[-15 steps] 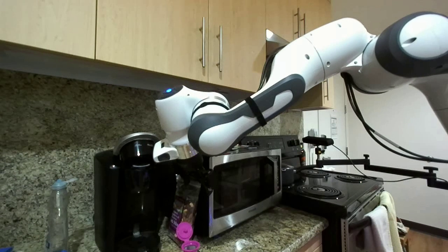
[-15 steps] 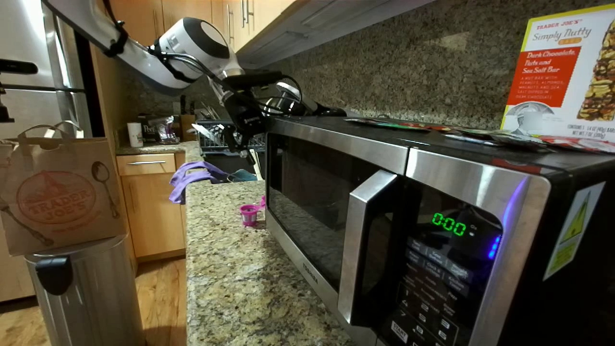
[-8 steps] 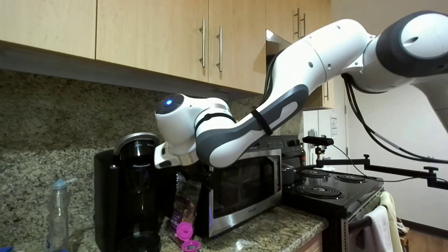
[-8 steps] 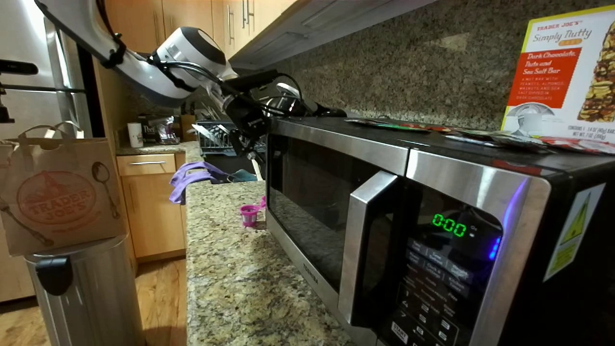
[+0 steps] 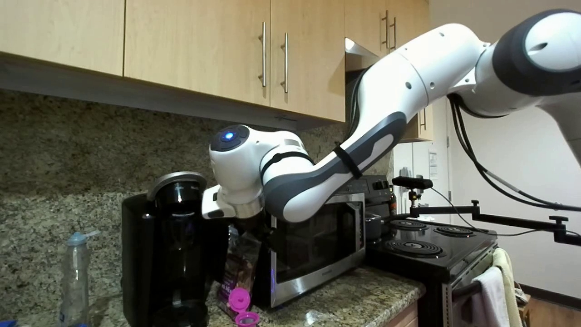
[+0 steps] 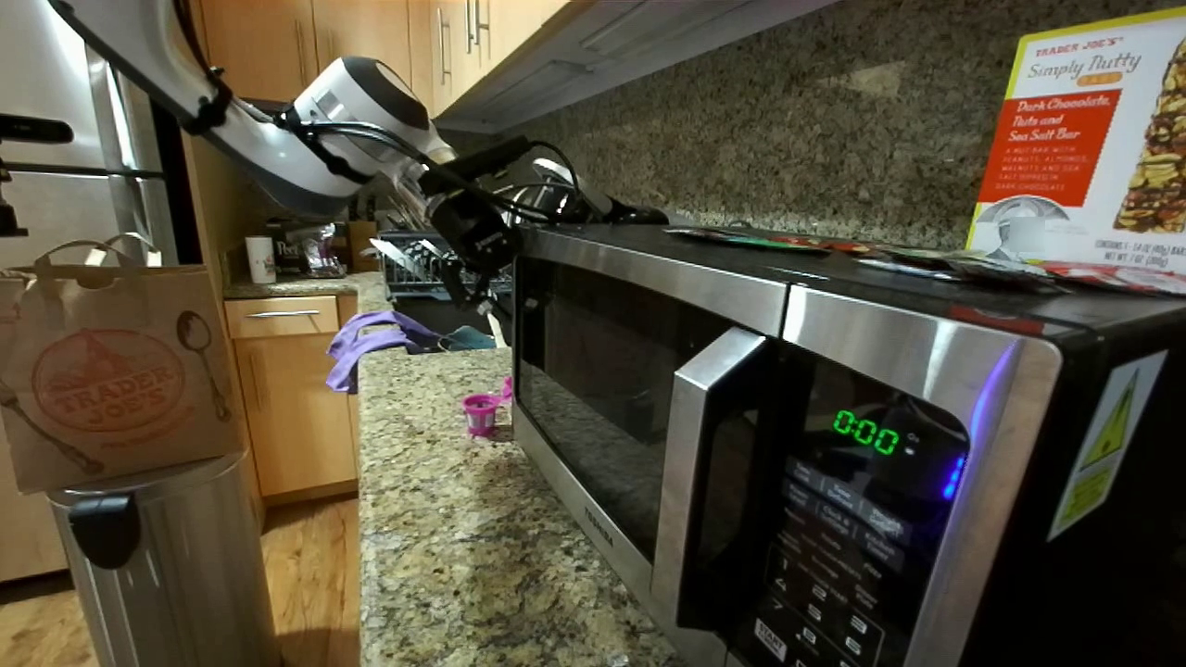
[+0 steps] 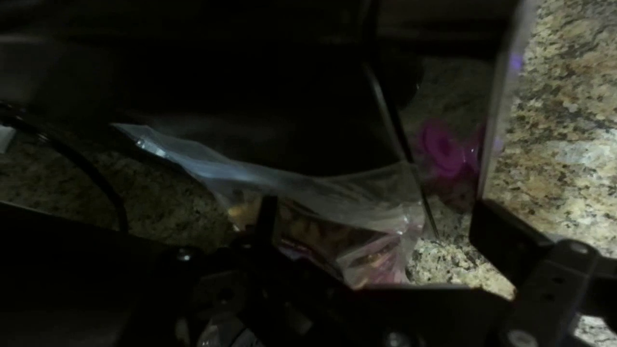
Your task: Pick the sachet and put it on the microwave
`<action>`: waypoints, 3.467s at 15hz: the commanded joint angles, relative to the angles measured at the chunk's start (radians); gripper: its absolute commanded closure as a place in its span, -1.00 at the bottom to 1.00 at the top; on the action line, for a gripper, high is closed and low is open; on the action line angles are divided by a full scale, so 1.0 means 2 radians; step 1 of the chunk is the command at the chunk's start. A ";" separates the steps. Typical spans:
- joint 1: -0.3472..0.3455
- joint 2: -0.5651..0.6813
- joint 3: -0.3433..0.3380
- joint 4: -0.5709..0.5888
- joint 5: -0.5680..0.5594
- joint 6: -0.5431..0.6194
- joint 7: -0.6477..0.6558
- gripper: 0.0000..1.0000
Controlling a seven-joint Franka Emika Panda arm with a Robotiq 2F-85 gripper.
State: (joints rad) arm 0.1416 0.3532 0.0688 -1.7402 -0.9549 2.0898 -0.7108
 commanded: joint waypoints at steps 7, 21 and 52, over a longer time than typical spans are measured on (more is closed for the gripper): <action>-0.014 -0.013 0.003 -0.027 -0.010 0.066 0.023 -1.00; 0.009 -0.001 -0.004 -0.014 -0.149 -0.018 0.101 -0.50; -0.046 -0.103 -0.022 0.017 -0.033 0.021 0.153 0.89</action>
State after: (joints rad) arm 0.0924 0.2143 0.0550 -1.7152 -1.0321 2.1718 -0.4088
